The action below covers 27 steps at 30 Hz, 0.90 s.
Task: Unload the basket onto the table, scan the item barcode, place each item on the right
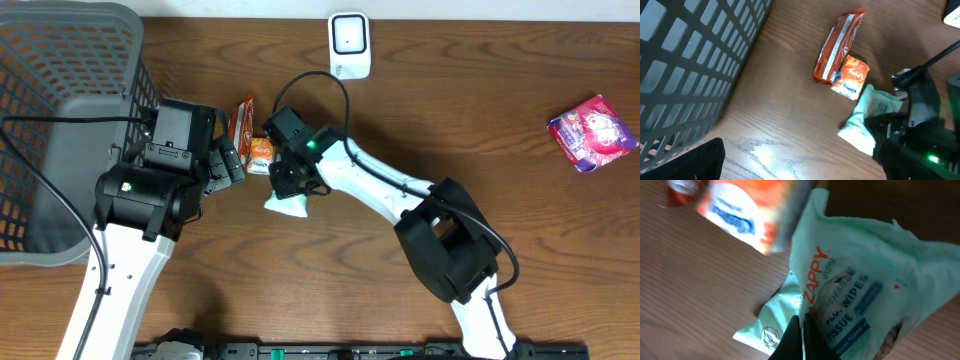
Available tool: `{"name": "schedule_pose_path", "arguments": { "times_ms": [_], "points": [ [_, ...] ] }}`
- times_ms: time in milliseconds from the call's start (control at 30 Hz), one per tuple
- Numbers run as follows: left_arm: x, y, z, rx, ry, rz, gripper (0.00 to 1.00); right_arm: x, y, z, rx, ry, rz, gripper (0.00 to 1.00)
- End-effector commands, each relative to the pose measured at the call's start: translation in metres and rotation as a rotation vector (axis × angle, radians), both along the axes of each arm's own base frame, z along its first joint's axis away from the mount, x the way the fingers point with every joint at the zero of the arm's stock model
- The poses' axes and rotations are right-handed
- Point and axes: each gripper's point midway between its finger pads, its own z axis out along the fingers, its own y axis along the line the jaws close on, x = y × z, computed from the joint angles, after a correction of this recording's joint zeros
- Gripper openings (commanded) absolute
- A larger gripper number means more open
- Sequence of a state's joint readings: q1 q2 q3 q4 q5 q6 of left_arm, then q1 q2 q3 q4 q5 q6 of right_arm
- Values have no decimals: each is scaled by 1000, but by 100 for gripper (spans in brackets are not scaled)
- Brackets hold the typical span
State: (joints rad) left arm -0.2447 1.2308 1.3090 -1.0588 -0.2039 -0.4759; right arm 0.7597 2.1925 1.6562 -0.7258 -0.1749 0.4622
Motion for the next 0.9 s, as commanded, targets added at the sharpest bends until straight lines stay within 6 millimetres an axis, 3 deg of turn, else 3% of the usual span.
{"name": "schedule_pose_path", "arguments": {
  "times_ms": [0,67,100,167,233,300,467,567,667,867],
  "points": [
    [0,0,0,-13,0,15,98,31,-28,20,-38,-42,-50,1],
    [0,0,0,-13,0,15,98,46,-41,48,-23,-71,-66,6],
    [0,0,0,-13,0,16,98,55,-51,66,-15,-88,-80,10],
    [0,0,0,-13,0,15,98,63,-64,82,-11,-96,-107,23],
    [0,0,0,-13,0,15,98,66,-76,93,2,-85,-133,38],
    [0,0,0,-13,0,15,98,63,-83,92,18,-39,-140,42],
    [0,0,0,-13,0,15,98,44,-79,70,70,57,-41,49],
    [0,0,0,-13,0,15,98,35,-67,48,90,72,12,62],
    [0,0,0,-13,0,16,98,27,-64,22,93,93,18,64],
    [0,0,0,-13,0,16,98,9,-58,-11,190,135,42,68]
  ]
}}
